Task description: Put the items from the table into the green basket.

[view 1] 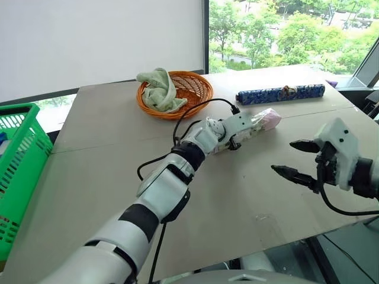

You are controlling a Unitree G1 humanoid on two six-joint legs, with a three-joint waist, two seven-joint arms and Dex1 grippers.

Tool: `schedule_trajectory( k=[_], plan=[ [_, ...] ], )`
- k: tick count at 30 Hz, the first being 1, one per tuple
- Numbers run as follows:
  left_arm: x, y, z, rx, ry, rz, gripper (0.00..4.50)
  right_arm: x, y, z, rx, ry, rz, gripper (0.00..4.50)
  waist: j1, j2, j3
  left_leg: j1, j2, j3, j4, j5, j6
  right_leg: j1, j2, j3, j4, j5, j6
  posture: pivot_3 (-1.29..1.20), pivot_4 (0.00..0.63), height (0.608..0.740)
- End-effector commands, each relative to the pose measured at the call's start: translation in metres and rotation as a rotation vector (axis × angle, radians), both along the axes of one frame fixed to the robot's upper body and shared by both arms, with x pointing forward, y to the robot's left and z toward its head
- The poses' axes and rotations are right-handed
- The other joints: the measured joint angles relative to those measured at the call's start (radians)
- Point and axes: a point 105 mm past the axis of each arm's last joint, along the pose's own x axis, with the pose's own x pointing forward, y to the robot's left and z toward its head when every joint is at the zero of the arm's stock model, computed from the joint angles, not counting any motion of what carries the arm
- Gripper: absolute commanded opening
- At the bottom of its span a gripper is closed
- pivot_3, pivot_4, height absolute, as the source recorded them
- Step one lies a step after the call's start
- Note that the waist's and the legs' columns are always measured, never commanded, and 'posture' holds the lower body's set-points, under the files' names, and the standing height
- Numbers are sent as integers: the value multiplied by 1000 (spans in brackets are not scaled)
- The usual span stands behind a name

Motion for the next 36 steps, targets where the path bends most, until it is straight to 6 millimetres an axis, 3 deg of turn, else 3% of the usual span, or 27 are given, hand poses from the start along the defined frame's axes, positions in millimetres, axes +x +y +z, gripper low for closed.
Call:
schedule_trajectory(
  k=[1,4,5,8,13,19,24,29,31,36],
  plan=[
    [3,0,-3,-16,14,26,4435,2,1,9,-11,-57,2,4500,0,0,0,0,0,0,0,0,0,0,0,0,0,0,0,-173,0,740],
    [2,-1,-3,-68,57,52,4435,2,1,8,-11,-57,0,4500,0,0,-1,1,0,0,0,0,0,0,0,0,0,0,0,-185,0,740],
    [2,-2,-3,-97,78,68,4209,1,1,8,-10,-58,0,4500,0,1,-1,1,0,0,0,0,0,0,0,0,0,0,1,-185,0,740],
    [2,-2,0,-183,139,96,3200,1,2,7,-7,-59,1,4500,-1,1,-1,1,0,1,0,0,0,0,0,-1,0,1,1,-191,0,740],
    [4,1,15,-298,189,85,915,1,3,7,-4,-61,3,4500,-3,1,-2,1,0,3,0,0,0,0,0,0,0,2,1,-189,0,740],
    [2,23,41,-419,282,33,915,1,9,7,9,-62,30,4500,-13,1,-2,0,0,3,0,0,0,-1,0,0,0,3,-1,-157,0,740],
    [-14,71,70,-518,261,75,915,4,21,7,28,-59,96,4500,-43,1,-2,0,1,4,0,0,0,-3,0,5,2,4,-2,-79,0,740],
    [-61,143,82,-490,106,198,915,21,56,13,75,-95,249,4500,-51,1,-1,3,5,4,-1,0,0,-3,1,8,5,4,-2,31,0,740],
    [-80,162,87,-501,61,241,915,28,75,20,109,-110,326,4500,-17,0,-1,5,5,4,-1,0,0,-3,1,7,7,4,-2,85,0,740],
    [-105,203,96,-528,-31,408,915,40,115,33,148,-131,470,4500,49,-1,-1,5,3,4,1,1,-1,-2,2,6,9,2,0,191,0,740]
  ],
)
